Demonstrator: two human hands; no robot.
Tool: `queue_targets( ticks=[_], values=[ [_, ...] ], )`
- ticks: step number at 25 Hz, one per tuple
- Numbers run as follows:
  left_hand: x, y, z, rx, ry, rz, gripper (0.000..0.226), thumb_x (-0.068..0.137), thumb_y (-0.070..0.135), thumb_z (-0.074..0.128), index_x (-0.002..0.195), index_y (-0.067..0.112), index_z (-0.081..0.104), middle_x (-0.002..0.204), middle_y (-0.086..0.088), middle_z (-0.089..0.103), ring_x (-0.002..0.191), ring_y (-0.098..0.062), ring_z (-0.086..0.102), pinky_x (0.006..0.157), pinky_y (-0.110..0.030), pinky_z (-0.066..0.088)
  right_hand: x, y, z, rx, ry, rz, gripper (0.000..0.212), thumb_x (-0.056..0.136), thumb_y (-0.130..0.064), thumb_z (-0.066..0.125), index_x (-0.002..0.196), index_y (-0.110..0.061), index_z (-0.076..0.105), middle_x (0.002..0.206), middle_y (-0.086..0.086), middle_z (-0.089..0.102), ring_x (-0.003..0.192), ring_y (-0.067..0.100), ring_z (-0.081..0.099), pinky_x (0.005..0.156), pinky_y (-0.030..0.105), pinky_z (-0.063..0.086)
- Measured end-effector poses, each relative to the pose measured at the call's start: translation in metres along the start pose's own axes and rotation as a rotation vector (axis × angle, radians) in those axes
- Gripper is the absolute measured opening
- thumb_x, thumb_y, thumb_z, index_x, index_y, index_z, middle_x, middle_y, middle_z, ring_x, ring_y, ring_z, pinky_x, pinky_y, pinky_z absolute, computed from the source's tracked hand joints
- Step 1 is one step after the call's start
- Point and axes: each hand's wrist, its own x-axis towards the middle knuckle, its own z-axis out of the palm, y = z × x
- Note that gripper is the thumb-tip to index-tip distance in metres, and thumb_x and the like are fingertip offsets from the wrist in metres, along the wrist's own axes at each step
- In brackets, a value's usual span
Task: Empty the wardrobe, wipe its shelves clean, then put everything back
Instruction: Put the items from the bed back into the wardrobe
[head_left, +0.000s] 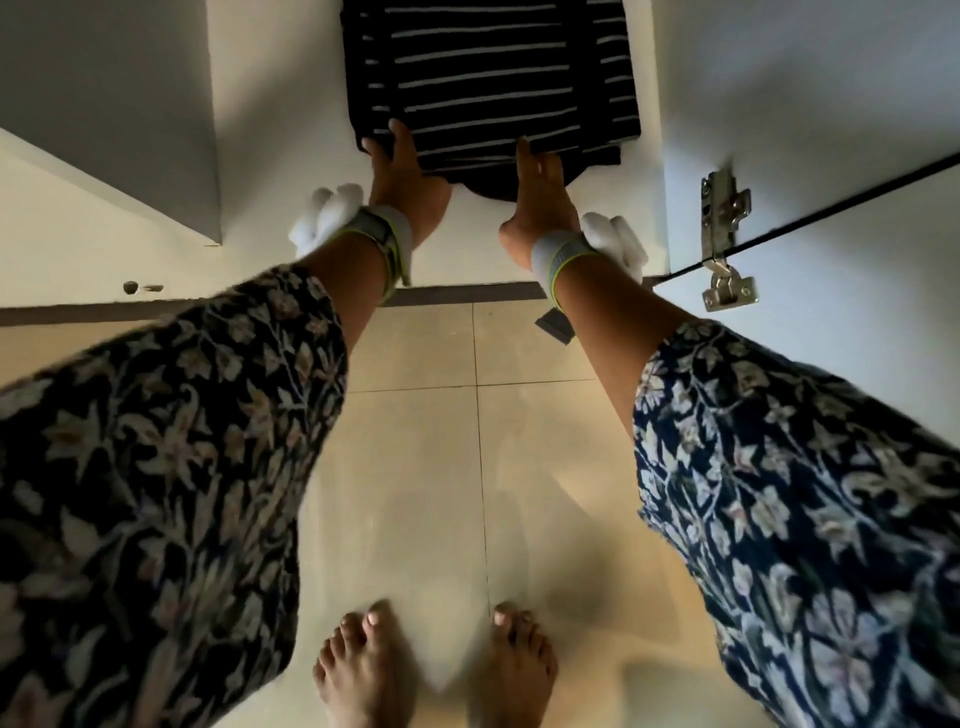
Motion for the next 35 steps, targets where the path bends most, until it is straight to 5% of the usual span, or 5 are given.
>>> queue_targets(
  ticks=[4,13,20,26,35],
  values=[
    [-0.012,0.002,-0.022,0.022,-0.005,0.011,0.065,0.088,0.019,0.052,0.148,0.018,0.026,0.152,-0.011,0.030,0.139,-0.028,0.031,0.115,-0.030,0.025,-0.023,0.005,-0.006,0.020,-0.124,-0.003,0.073,0.092,0.002,0.043,0.152,-0.015,0.006,0.160,0.007,0.006,0.145,0.028,0.017,0.111,0.031,0.027],
    [-0.113,0.013,-0.030,-0.243,-0.075,-0.220,0.016,0.093,0.018,0.049,0.098,0.015,0.065,0.109,-0.011,0.067,0.099,-0.029,0.064,0.092,-0.039,0.051,-0.122,-0.027,-0.030,0.263,-0.170,0.072,0.041,0.093,-0.014,0.050,0.134,-0.008,0.044,0.127,0.013,0.057,0.118,0.026,0.054,0.099,0.029,0.039],
    [-0.224,0.054,-0.073,-0.448,-0.076,-0.289,0.022,0.096,0.014,0.041,0.083,0.017,0.058,0.081,0.001,0.063,0.060,-0.010,0.061,0.051,-0.023,0.043,-0.220,-0.088,-0.105,0.374,-0.194,0.124,0.024,0.093,-0.019,0.049,0.113,-0.015,0.063,0.119,0.007,0.064,0.110,0.024,0.059,0.091,0.026,0.044],
    [-0.339,0.088,-0.149,-0.515,0.013,-0.356,0.015,0.095,0.013,0.045,0.097,0.011,0.060,0.093,-0.006,0.065,0.069,-0.017,0.060,0.058,-0.026,0.043,-0.326,-0.144,-0.169,0.486,-0.253,0.142,0.023,0.092,-0.019,0.051,0.112,-0.019,0.063,0.118,0.003,0.065,0.111,0.018,0.058,0.082,0.016,0.037],
    [-0.513,0.142,-0.290,-0.589,0.209,-0.285,0.015,0.097,0.018,0.043,0.099,0.013,0.057,0.101,-0.007,0.067,0.070,-0.016,0.060,0.064,-0.028,0.044,-0.469,-0.241,-0.267,0.538,-0.249,0.011,0.018,0.088,-0.021,0.056,0.103,-0.021,0.065,0.107,0.004,0.069,0.098,0.026,0.065,0.093,0.036,0.050]
  ],
)
